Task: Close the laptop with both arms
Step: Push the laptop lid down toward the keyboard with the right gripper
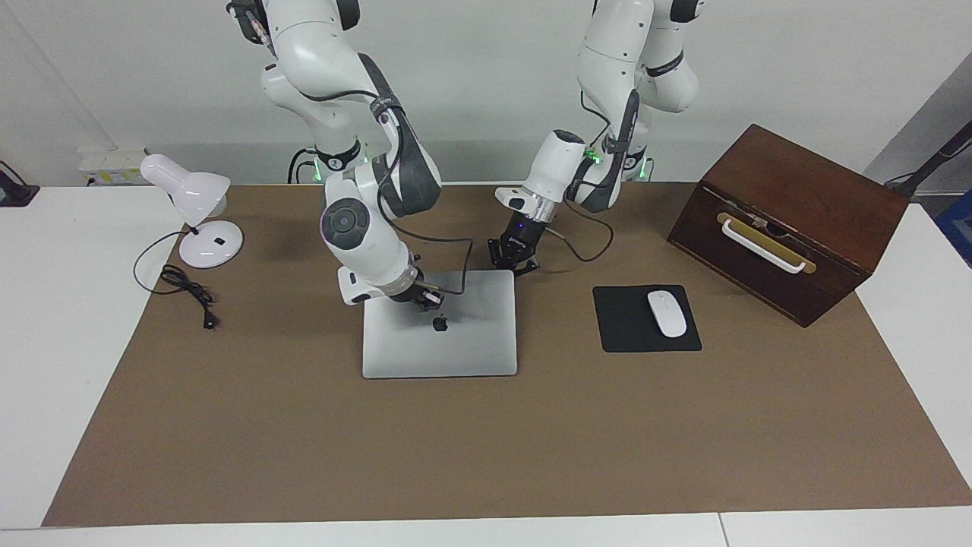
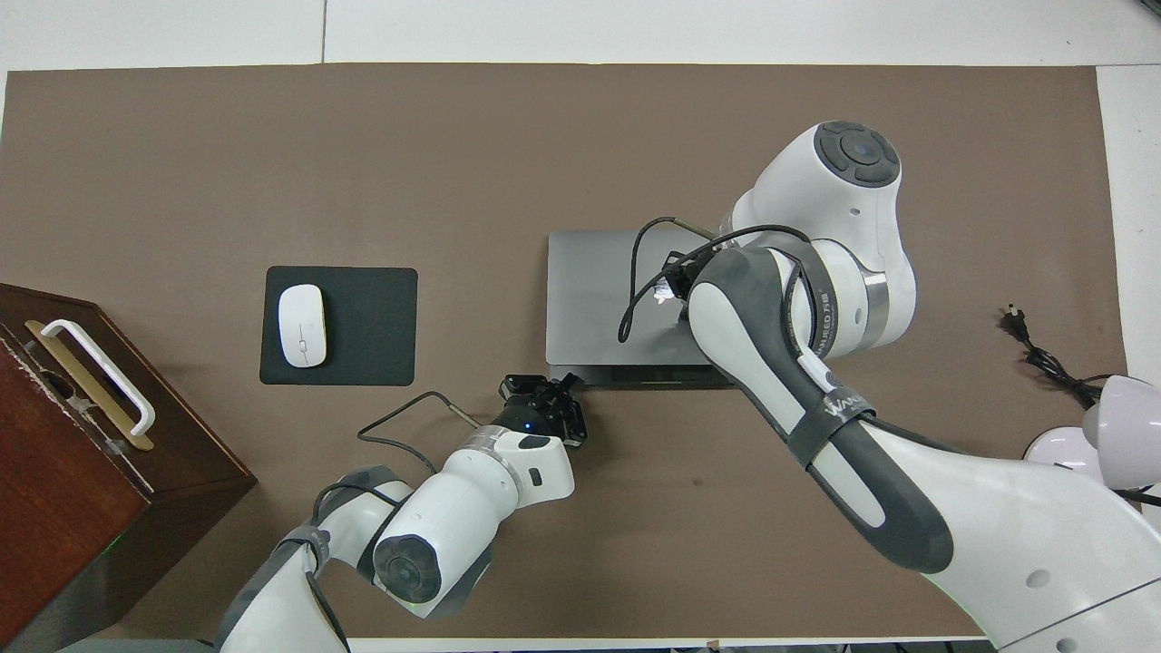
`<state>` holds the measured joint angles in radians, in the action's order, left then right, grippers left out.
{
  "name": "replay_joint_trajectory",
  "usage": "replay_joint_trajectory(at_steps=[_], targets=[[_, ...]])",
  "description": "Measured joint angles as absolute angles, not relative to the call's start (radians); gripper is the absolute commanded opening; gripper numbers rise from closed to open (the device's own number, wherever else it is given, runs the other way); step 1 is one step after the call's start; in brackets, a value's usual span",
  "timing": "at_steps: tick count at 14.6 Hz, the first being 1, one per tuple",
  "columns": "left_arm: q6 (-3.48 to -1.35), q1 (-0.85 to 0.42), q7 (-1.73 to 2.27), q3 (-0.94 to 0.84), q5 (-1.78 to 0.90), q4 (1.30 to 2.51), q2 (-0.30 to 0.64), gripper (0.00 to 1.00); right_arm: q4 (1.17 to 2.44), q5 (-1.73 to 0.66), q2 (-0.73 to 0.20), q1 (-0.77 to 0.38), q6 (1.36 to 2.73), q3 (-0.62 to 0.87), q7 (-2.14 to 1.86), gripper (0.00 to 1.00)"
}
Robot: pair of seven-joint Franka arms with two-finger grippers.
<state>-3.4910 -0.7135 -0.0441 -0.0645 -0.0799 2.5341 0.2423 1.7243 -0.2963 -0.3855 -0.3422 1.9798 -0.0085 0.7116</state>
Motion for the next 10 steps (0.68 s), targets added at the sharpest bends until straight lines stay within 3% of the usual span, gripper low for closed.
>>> replay_joint_trajectory(at_steps=[10], targets=[[-3.493, -0.713, -0.046, -0.064, -0.080, 2.535, 0.243, 0.00, 1.751, -0.296, -0.420, -0.358, 2.080, -0.007, 0.711, 0.00]])
